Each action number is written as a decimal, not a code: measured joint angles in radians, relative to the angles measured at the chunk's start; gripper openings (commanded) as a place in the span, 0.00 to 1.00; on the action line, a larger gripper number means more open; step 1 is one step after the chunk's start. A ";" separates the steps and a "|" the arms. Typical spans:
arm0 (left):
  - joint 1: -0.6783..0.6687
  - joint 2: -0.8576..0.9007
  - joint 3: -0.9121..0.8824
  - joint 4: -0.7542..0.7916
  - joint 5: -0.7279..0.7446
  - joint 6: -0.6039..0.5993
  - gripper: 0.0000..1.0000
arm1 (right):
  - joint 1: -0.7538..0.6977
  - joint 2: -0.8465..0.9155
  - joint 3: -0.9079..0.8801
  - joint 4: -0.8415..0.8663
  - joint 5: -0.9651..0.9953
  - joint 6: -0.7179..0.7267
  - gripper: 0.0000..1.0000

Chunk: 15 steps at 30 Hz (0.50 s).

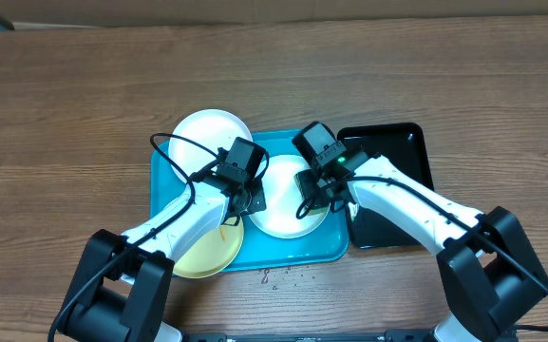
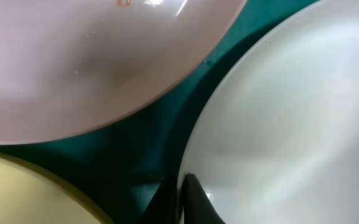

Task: Clean dirty plates on tray and stack at the side
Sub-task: 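Scrub the white plate with the sponge while left gripper holds the rim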

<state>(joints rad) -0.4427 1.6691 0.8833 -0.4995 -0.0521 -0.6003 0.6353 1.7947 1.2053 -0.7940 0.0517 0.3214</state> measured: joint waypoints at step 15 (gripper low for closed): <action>0.000 0.000 0.000 0.000 0.002 0.000 0.04 | 0.001 0.000 -0.142 0.232 -0.038 0.046 0.07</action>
<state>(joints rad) -0.4427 1.6695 0.8833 -0.4999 -0.0498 -0.6003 0.6365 1.7947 1.0630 -0.5621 0.0139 0.3676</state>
